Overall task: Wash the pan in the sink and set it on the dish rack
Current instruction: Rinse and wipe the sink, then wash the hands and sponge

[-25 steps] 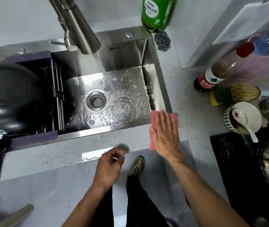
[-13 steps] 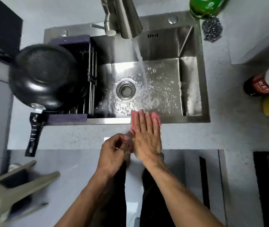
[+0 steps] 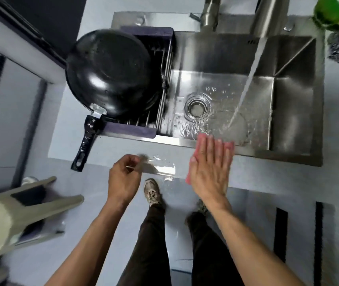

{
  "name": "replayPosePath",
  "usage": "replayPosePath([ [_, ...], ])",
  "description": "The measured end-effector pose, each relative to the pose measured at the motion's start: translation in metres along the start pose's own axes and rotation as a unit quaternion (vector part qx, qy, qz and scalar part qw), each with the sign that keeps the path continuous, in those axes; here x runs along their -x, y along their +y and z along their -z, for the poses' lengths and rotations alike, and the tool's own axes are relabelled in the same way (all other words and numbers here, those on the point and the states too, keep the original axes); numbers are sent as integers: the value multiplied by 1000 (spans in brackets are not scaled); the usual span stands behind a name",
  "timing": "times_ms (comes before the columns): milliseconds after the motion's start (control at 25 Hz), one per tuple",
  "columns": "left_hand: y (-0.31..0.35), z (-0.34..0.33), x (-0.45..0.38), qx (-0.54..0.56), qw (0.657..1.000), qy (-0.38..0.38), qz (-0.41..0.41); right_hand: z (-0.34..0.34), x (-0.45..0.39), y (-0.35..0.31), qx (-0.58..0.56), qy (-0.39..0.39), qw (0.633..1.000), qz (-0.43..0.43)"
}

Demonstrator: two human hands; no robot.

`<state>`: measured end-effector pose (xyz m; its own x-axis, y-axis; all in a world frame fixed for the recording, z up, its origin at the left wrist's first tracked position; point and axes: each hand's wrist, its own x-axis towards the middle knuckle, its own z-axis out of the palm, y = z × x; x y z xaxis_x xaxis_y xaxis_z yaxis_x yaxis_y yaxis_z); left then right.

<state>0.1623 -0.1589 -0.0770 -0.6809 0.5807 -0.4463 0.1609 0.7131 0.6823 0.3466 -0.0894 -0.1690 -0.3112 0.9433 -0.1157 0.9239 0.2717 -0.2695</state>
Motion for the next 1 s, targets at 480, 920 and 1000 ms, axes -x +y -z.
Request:
replayPosePath([
  [480,-79,111,-90,-250,964,92,-2,-33,12,-73,50,-32,998,22],
  [920,-63,141,-104,-133,991,33,6,-51,9,-167,49,-42,989,130],
  [1000,-65,144,-106,-129,991,32,9,-55,6,-164,79,-63,978,181],
])
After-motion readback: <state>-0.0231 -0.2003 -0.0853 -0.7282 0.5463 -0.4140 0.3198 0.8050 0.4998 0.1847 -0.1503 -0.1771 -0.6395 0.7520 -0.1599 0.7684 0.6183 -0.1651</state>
